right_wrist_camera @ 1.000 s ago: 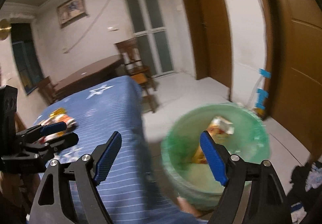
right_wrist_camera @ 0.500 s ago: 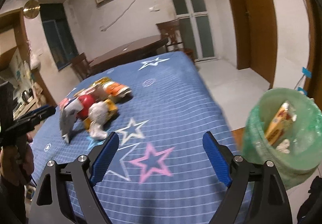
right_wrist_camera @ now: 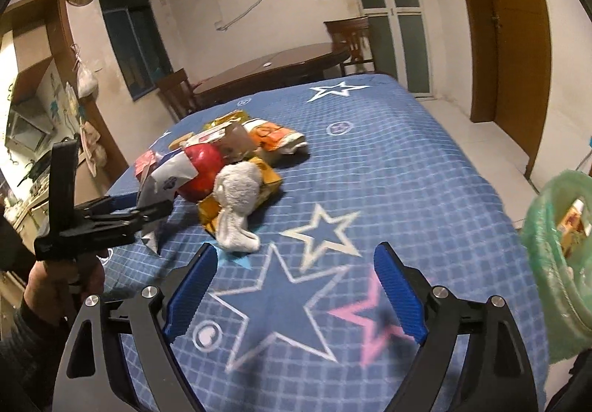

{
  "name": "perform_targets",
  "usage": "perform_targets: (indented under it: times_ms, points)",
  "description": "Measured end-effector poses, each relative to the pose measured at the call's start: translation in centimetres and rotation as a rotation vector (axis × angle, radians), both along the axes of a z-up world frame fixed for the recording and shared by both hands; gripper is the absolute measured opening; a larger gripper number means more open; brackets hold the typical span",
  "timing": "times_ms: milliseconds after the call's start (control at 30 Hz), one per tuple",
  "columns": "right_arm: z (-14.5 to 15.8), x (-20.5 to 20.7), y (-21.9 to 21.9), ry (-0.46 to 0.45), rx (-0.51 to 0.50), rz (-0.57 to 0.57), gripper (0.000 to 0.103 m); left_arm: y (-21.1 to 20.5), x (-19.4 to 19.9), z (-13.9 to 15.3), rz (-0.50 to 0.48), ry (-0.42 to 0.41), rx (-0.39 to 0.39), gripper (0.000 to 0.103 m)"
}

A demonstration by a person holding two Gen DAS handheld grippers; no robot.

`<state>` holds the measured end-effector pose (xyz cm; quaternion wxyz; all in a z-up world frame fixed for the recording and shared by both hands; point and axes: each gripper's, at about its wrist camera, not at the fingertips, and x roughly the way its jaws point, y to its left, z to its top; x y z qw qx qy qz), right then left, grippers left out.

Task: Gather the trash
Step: 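Grasp the white alcohol wipes pack with the left tool while the right tool grasps the white cloth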

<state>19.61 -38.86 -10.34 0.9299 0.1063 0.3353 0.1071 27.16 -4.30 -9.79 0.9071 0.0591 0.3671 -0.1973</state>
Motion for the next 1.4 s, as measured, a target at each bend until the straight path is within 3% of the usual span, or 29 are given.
perform_targets:
  times_ms: [67, 133, 367, 700, 933, 1200, 1400]
  points:
    - [0.0, 1.2, 1.0, 0.005, -0.002, 0.022, 0.087, 0.0, 0.1, -0.2, 0.008, 0.001, 0.006, 0.053]
    - [-0.1, 2.4, 2.3, 0.011, -0.010, 0.045, 0.087, 0.1, 0.2, -0.3, 0.008, 0.011, -0.002, 0.045]
    - [-1.0, 7.7, 6.4, 0.061, -0.054, 0.096, 0.081, 0.3, 0.5, -0.5, 0.010, 0.030, -0.017, 0.041]
    - [-1.6, 11.5, 8.9, 0.129, -0.145, 0.090, 0.051, 0.5, 0.7, -0.5, 0.009, 0.040, -0.033, 0.040]
    - [-2.1, 11.3, 9.3, 0.112, -0.156, 0.073, 0.034, 0.7, 0.5, -0.4, 0.028, 0.036, -0.037, 0.038]
    - [-0.9, 7.4, 9.5, 0.015, -0.148, 0.062, 0.033, 2.2, -1.2, 0.1, 0.073, 0.019, -0.062, 0.038]
    - [0.4, 3.9, 10.4, -0.071, -0.161, 0.050, 0.034, 3.6, -4.6, 1.6, 0.139, -0.057, -0.082, 0.038]
